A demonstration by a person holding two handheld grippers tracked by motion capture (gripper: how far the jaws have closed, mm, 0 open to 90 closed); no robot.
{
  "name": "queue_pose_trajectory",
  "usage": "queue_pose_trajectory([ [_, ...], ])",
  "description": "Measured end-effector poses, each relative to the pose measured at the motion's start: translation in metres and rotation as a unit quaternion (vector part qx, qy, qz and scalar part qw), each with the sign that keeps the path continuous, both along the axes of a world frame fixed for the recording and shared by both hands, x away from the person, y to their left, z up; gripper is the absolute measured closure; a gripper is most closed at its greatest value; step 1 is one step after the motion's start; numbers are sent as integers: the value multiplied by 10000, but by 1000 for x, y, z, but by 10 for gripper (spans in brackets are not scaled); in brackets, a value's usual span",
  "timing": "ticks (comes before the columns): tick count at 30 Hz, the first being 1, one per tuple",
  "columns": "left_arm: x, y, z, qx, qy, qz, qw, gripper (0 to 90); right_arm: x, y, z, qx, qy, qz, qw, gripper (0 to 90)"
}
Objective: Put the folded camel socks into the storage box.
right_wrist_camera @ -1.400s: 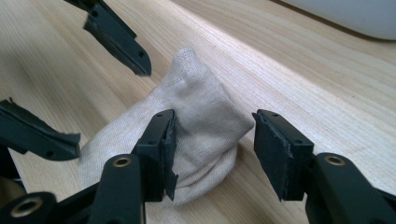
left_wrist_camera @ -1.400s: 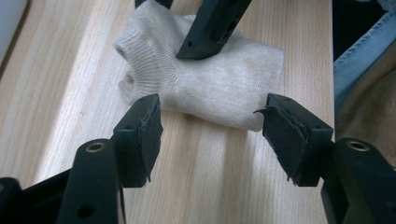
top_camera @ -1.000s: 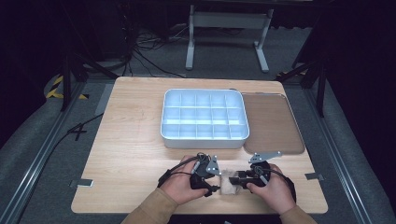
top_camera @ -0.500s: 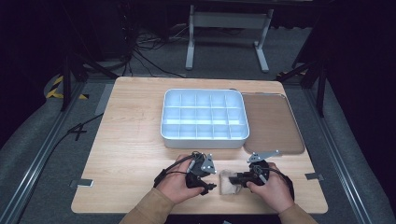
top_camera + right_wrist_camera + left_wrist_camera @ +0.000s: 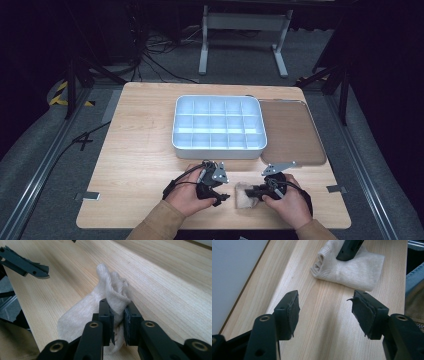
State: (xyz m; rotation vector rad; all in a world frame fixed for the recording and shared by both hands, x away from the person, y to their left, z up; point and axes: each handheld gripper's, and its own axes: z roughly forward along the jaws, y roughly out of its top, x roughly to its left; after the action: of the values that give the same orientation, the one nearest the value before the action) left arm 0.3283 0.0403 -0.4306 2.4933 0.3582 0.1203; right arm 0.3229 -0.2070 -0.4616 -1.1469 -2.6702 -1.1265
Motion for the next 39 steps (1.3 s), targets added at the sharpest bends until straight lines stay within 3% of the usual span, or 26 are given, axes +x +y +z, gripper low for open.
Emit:
queue_pose_trajectory([
  [7,1,2,0,-86,-5,51,10000,396,-1,3,6,-103,-70,30,9999,796],
  [16,4,9,6,-30,-50,86,9999,396,-2,3,17,-3,10,35,10000,797],
  [26,3,24,13,-26,-64,284,9996,396,-1,0,41,-29,-129,25,9999,796],
  [39,3,29,15,-55,-64,311,9995,403,5,-7,55,28,-243,-107,9996,796],
])
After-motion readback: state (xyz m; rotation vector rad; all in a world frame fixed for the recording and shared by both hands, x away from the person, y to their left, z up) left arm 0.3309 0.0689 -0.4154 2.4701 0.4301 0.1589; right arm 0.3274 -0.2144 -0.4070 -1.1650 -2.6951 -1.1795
